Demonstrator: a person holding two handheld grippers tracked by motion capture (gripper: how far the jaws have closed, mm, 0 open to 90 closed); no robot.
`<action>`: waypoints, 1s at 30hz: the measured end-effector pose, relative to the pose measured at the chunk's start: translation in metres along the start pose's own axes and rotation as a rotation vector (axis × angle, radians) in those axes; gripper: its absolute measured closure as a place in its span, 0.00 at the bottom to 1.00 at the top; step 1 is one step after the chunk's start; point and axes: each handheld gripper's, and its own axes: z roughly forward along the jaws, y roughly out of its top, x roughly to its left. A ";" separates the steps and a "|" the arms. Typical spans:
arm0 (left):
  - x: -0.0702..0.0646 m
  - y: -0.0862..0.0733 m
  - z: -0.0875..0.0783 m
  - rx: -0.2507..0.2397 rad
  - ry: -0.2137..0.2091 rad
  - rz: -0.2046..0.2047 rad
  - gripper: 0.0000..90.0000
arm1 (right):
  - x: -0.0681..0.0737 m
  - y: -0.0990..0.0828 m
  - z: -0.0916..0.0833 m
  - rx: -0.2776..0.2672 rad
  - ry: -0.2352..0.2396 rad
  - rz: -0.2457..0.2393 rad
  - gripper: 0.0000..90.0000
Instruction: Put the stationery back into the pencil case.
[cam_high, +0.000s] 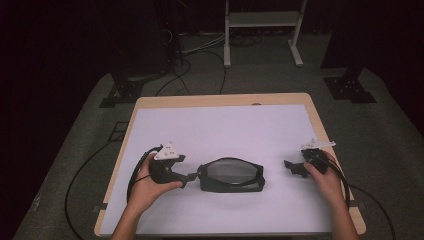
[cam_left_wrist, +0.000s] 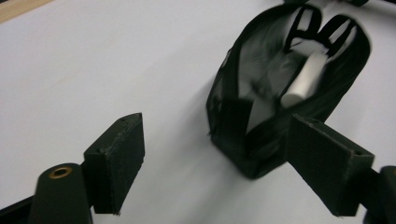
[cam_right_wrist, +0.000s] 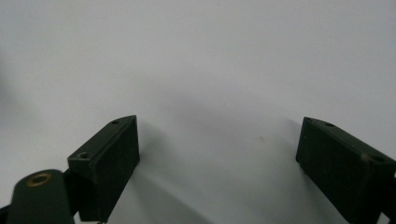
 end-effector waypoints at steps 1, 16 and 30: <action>0.001 -0.004 -0.002 0.005 0.013 -0.008 0.19 | 0.000 0.000 0.000 0.000 0.000 0.000 0.14; 0.009 -0.043 -0.025 0.033 0.095 -0.077 0.11 | 0.000 0.000 0.000 -0.001 -0.001 -0.002 0.14; 0.019 -0.085 -0.040 0.083 0.180 -0.147 0.10 | 0.000 0.000 0.000 -0.001 -0.001 -0.003 0.14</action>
